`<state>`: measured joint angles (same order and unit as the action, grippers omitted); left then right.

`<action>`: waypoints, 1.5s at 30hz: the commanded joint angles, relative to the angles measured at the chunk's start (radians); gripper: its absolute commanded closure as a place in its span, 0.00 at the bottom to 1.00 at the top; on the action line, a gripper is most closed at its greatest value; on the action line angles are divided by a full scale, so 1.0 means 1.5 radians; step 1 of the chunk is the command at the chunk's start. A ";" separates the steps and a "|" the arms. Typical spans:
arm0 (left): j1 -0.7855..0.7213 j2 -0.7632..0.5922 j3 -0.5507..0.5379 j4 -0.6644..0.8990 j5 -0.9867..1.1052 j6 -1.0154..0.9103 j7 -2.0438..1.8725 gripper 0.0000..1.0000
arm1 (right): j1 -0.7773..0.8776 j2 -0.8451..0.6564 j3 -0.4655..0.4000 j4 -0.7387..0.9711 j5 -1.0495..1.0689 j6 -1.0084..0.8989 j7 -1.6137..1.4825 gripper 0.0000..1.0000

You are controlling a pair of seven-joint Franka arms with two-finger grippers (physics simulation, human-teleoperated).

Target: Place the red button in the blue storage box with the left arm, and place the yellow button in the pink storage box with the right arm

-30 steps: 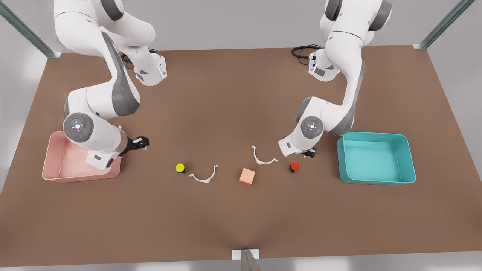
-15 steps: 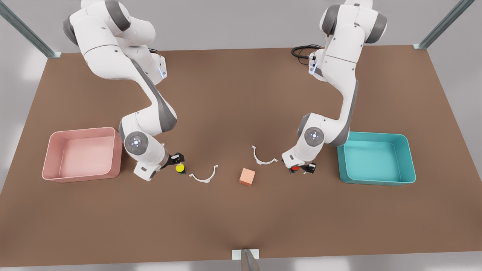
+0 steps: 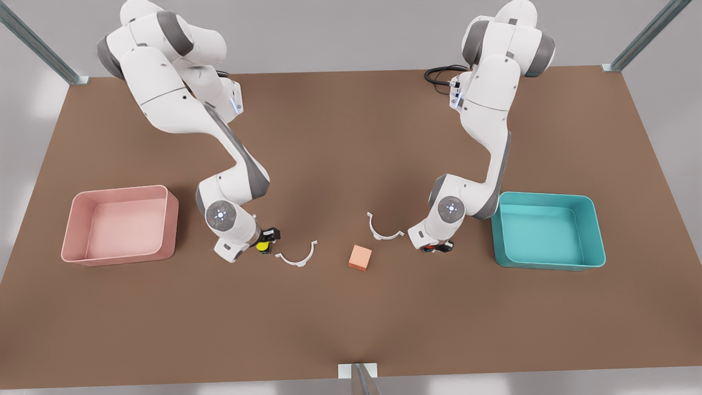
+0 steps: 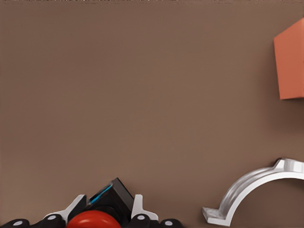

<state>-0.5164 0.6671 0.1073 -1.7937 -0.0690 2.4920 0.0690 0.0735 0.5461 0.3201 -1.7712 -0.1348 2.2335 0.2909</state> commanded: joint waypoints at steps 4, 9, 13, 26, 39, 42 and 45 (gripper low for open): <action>0.002 -0.018 0.000 0.001 0.000 -0.001 0.008 0.48 | -0.005 0.026 0.000 0.002 -0.002 0.092 0.058 0.00; 0.046 -0.143 0.004 0.002 0.001 -0.160 0.046 0.49 | -0.005 0.040 0.000 -0.005 -0.002 0.092 0.058 0.00; 0.165 -0.288 0.004 -0.125 0.001 -0.214 0.281 0.49 | -0.010 0.046 -0.005 -0.045 -0.006 0.145 0.057 0.00; 0.367 -0.250 0.004 -0.133 0.001 -0.217 0.478 0.00 | -0.013 0.065 -0.005 -0.072 -0.007 0.186 0.058 0.45; 0.259 -0.274 -0.023 0.290 0.035 -0.563 -0.207 0.00 | -0.229 -0.074 0.138 -0.047 -0.039 -0.051 -0.065 0.51; 0.257 -0.254 -0.023 0.322 0.033 -0.579 -0.208 0.00 | -0.333 -0.122 0.197 -0.052 -0.040 -0.123 -0.096 0.51; 0.256 -0.250 -0.024 0.322 0.031 -0.578 -0.209 0.00 | -0.470 -0.175 0.283 -0.113 -0.040 -0.140 -0.129 0.51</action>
<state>-0.1316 0.2913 0.0707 -1.3113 -0.0233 1.6738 0.0991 -0.5850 0.3030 0.7100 -1.9232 -0.1899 2.1438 0.2684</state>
